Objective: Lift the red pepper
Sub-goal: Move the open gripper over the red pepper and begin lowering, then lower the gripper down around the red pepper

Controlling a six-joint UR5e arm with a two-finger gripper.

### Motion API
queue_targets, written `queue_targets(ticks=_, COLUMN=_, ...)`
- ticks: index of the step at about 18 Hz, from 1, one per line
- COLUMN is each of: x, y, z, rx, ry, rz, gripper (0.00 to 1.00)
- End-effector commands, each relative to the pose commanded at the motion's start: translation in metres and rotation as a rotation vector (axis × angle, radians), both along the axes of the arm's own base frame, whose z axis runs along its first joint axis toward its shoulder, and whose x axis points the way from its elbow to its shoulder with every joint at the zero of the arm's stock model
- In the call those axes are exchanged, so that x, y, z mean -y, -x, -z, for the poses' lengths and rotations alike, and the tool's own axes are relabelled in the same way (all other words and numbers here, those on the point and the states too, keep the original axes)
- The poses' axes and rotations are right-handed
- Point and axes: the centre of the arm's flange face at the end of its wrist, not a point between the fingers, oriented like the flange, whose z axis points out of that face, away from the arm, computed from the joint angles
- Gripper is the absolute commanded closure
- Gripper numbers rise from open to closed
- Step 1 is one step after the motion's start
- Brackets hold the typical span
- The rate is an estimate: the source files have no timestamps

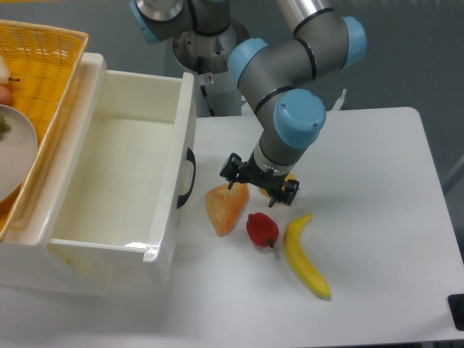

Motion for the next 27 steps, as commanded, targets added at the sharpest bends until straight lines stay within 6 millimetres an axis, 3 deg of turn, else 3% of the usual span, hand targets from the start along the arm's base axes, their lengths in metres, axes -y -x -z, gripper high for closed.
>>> queue_targets(ticks=5, x=-0.004, y=0.003, z=0.014, rx=0.015, ry=0.018, rz=-0.062, gripper=0.00)
queue_targets(ticks=9, x=-0.009, y=0.011, z=0.013, rx=-0.019, ry=0.013, rz=-0.216, gripper=0.00)
queue_targets(ticks=16, x=-0.013, y=0.021, z=0.036, rx=-0.011, ry=0.028, rz=-0.255, gripper=0.00)
queue_targets(ticks=20, x=-0.015, y=0.027, z=0.042, rx=-0.019, ry=0.033, rz=-0.360, gripper=0.00)
queue_targets(ticks=27, x=-0.018, y=0.040, z=0.075, rx=-0.091, ry=0.096, rz=-0.555, gripper=0.00)
